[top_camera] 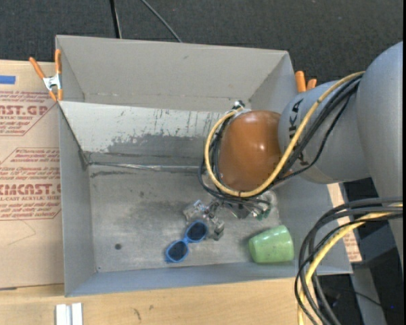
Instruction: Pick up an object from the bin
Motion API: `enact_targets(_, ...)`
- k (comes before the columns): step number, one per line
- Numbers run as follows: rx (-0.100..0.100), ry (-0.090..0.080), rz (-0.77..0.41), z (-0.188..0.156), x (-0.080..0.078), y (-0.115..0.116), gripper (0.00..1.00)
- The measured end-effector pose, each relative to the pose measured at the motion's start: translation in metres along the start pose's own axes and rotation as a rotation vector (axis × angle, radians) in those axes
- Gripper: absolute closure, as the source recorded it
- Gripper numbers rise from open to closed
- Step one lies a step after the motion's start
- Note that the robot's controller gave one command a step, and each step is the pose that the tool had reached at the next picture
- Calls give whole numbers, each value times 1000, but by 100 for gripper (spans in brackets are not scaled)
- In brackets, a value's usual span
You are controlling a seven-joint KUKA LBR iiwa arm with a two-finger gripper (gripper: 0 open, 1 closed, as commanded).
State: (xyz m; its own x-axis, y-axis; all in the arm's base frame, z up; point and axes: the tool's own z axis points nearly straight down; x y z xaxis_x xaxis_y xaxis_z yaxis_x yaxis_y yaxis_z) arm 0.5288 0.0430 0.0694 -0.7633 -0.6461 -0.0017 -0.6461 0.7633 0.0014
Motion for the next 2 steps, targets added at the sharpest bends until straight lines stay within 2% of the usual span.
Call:
enact_targets(1, 3, -1, 254, -25, 14, -25, 100)
enact_targets(2, 7, -10, 283, -140, -21, -38, 100)
